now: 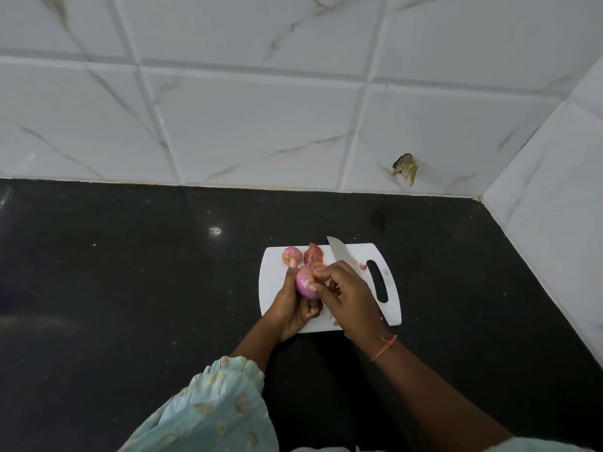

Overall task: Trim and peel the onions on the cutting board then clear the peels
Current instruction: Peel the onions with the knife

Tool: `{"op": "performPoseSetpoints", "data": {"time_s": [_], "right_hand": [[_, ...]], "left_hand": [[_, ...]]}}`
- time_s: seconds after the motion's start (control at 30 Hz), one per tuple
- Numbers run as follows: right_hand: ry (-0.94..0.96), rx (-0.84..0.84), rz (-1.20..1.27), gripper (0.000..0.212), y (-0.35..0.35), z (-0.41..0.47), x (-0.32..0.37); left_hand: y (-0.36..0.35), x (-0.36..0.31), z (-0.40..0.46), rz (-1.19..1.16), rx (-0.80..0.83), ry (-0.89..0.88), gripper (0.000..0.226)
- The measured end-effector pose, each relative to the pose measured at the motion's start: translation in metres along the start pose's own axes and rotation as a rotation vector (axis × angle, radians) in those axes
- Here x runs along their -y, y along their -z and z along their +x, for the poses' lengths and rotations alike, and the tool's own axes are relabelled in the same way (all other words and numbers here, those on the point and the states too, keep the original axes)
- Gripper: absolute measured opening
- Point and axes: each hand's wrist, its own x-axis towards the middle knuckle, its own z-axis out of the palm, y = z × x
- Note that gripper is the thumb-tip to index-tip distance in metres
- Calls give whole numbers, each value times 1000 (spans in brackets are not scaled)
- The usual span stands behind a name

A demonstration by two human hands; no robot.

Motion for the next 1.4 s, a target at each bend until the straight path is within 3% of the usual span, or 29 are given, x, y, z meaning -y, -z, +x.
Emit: {"op": "performPoseSetpoints", "data": {"time_s": [0.23,0.63,0.77,0.97,1.27,1.4], "right_hand": [[19,-39,18,3,0,-3,2],[-45,173,-170,8,11,10,-6],[-85,76,-39,6,18,6,-9],[-91,153,100,40,9,-5,-6],[-90,249,152,31,13,1,-14],[-97,214,192,12,12,-2,-16]], "left_hand": [[2,3,3,-27,-39,4,70],[0,5,3,58,-32,6,68],[2,6,4,43,-32,-6,69],[1,7,5,22,24,-57,67],[2,6,5,76,28,-23,66],[0,6,5,110,19,-9,66]]}}
